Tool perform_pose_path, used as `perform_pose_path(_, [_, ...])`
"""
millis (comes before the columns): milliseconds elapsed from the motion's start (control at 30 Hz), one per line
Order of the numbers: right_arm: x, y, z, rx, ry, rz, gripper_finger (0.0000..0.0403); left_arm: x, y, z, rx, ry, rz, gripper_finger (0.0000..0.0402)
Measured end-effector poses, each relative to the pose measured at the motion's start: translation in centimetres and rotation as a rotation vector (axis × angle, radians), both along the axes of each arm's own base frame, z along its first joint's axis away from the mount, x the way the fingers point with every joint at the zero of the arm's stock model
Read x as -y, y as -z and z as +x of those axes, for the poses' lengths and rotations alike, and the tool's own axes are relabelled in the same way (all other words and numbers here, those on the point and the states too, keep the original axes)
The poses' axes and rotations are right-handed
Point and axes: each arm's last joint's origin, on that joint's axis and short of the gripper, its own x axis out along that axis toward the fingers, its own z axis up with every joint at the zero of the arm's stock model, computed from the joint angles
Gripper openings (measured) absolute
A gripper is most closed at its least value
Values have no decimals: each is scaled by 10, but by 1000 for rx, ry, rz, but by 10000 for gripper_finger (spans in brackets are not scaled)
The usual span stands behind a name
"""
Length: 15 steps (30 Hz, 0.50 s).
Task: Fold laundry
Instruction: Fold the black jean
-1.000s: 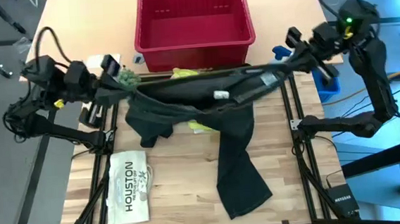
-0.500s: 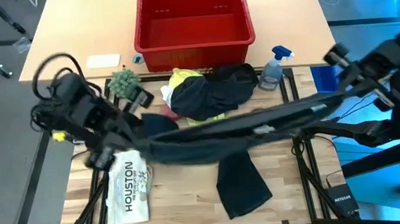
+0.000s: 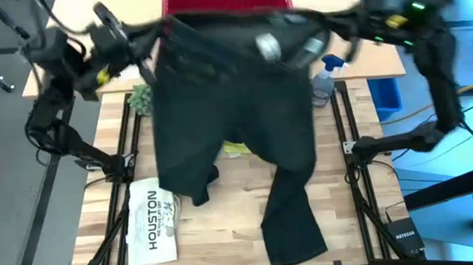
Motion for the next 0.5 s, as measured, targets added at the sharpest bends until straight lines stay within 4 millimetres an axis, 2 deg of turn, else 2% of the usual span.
perform_pose_path(100, [33, 17, 27, -62, -17, 80, 12, -18, 13, -7, -81, -70, -119, 0])
perform_pose_path(200, [56, 32, 47, -98, -47, 131, 12, -29, 29, -6, -180, -106, -214, 0])
perform_pose_path(367, [84, 50, 69, -131, -58, 189, 12, -51, 50, 0, -349, -218, -290, 0])
perform_pose_path(500, [95, 60, 79, -153, -61, 220, 12, -68, 59, 7, -412, -222, -314, 0])
